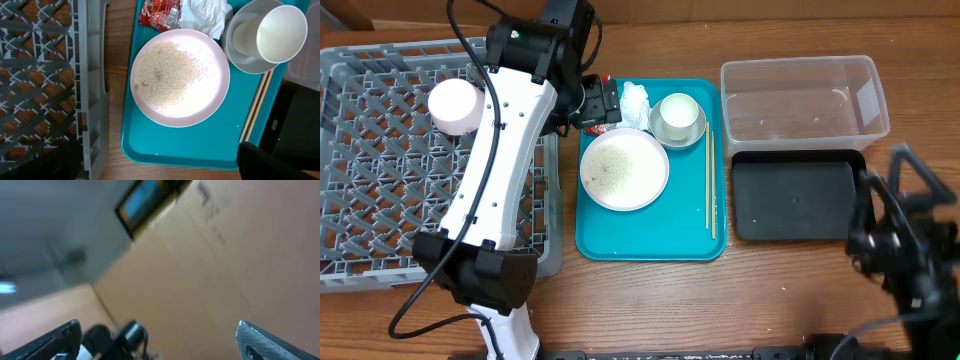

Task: Sort waste into correct bins and load items into the dishwasher
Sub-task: 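Swing the right gripper over the teal tray toward the white paper cup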

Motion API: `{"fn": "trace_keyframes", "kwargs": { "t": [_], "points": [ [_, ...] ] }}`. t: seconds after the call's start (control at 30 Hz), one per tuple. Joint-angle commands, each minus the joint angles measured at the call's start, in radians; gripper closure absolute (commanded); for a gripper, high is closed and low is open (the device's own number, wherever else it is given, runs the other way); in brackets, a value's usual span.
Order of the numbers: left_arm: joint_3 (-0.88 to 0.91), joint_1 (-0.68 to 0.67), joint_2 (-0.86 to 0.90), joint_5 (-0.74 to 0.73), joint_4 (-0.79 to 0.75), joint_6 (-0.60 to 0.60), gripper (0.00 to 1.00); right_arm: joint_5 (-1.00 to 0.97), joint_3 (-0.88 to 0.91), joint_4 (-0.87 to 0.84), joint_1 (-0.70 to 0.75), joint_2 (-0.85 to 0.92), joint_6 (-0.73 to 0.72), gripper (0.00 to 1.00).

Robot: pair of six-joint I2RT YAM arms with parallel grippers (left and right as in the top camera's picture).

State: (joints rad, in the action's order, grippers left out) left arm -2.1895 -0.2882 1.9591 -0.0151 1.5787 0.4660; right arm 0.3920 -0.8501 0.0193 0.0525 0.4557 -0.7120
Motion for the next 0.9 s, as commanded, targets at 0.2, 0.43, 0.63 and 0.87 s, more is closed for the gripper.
{"fn": "trace_keyframes", "kwargs": {
  "t": [0.2,0.43,0.63,0.87],
  "points": [
    [0.003,0.045,0.005,0.098,-0.011,0.039,0.0,0.327,-0.537,0.498,-0.045,0.525,0.349,0.0],
    [0.003,0.202,0.005,0.067,-0.002,0.102,0.0,-0.063,-0.855,0.898,-0.285,0.843,0.512,0.0],
    [0.003,0.263,0.005,0.123,0.024,0.095,0.0,-0.386,-0.939,0.964,-0.471,1.031,0.512,0.0],
    [0.003,0.273,0.005,0.122,0.016,0.095,0.0,-0.438,-0.939,0.913,-0.529,1.157,0.556,0.0]
  ]
}}
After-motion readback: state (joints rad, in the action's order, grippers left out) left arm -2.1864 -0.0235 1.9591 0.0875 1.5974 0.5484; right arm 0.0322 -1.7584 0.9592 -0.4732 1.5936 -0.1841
